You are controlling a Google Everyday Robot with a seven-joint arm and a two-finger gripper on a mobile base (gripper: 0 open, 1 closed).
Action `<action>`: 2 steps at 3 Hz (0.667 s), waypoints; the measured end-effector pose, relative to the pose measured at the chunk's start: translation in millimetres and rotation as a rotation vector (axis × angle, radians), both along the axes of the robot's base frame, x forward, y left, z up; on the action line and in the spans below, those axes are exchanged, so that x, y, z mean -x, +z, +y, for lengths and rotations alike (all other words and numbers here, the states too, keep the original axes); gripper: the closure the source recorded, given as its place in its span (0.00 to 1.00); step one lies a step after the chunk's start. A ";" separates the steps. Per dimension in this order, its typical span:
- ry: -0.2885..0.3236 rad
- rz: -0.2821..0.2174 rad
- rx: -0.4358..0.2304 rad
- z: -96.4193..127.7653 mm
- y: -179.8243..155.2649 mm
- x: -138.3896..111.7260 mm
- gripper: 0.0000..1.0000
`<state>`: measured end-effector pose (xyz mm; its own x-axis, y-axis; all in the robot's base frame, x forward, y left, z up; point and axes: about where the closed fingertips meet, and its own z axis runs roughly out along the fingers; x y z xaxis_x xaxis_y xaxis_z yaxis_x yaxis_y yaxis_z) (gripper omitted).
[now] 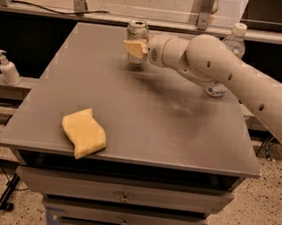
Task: Knock 7up can over
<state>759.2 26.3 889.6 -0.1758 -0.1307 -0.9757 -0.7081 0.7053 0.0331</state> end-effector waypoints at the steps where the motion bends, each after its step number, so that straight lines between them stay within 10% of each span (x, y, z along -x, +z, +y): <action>1: -0.006 0.047 0.047 -18.1 41.3 37.3 1.00; 2: 0.008 0.108 0.128 -38.2 83.1 67.3 1.00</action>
Offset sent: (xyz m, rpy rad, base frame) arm -0.1190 -0.0666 0.1114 -0.2778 0.2589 0.0883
